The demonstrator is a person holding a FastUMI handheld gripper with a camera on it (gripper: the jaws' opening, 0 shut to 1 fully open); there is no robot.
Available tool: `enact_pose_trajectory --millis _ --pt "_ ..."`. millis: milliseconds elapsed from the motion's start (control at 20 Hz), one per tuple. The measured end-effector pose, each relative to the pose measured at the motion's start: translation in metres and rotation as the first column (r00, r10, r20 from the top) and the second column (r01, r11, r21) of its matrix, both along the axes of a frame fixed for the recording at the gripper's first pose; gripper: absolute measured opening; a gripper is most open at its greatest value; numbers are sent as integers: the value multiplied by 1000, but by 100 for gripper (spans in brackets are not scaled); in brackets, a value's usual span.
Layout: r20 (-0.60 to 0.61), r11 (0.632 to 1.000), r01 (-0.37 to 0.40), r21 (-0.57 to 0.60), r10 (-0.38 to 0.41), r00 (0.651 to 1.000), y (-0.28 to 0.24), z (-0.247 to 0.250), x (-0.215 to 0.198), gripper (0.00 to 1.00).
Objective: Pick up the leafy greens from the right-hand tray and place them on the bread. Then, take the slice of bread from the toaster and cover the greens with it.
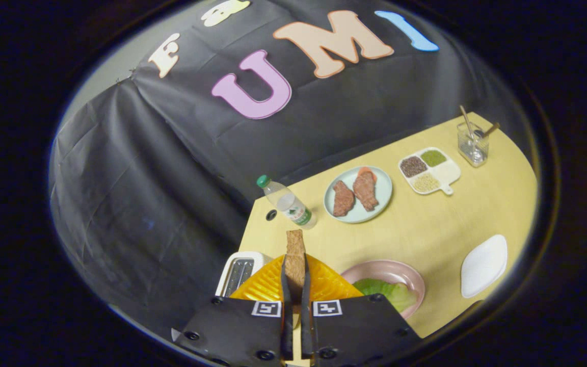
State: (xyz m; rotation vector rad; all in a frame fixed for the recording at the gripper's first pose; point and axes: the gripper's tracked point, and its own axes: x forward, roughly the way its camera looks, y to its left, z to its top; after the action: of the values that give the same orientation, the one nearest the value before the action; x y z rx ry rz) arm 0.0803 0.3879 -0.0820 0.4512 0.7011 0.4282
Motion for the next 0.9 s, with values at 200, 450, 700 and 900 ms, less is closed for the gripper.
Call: enact_pose_trajectory --millis 200,450,700,900 --pt "-19 999 4 51 -3 1000 -18 -35 -11 9" --pt "-59 996 -7 84 12 998 -33 -81 -21 9" --pt "-101 995 8 102 3 995 -44 -109 -20 9" --pt "-147 994 33 108 -17 989 -55 -126 -16 9"
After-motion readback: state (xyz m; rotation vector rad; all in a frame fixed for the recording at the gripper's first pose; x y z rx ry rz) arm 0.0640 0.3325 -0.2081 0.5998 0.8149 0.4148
